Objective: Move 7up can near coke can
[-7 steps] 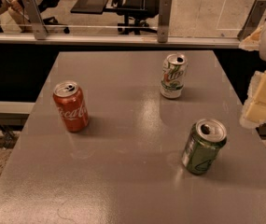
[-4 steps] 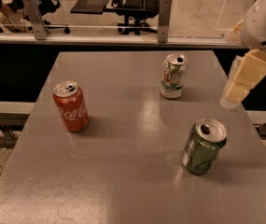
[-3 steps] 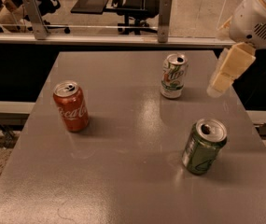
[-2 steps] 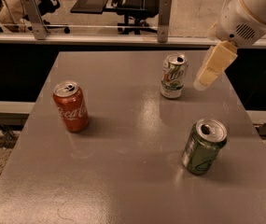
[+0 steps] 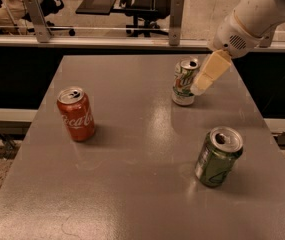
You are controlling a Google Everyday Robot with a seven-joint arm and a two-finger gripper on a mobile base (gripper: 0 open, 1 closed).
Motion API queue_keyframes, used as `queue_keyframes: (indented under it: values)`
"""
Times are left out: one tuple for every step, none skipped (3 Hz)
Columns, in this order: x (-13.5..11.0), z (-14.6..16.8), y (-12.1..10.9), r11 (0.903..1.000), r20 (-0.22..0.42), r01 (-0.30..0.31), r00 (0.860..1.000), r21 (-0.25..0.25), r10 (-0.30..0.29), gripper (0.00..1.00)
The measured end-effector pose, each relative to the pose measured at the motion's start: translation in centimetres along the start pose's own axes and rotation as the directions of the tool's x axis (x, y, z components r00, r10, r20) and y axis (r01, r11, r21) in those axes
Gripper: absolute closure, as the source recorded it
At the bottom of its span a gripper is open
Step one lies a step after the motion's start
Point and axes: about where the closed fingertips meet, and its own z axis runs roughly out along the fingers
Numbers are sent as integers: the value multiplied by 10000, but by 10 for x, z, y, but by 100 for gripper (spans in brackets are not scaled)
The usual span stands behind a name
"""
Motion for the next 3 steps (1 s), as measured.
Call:
queue_keyframes:
  values:
    - [-4,15,-5,9998,161,-154,9997,-99,156,0]
    - [-7,23,-5,9994,339,-302,9990,-148,306,15]
    - [-10,26,-4,9991,526,-362,9979,-211,373,38]
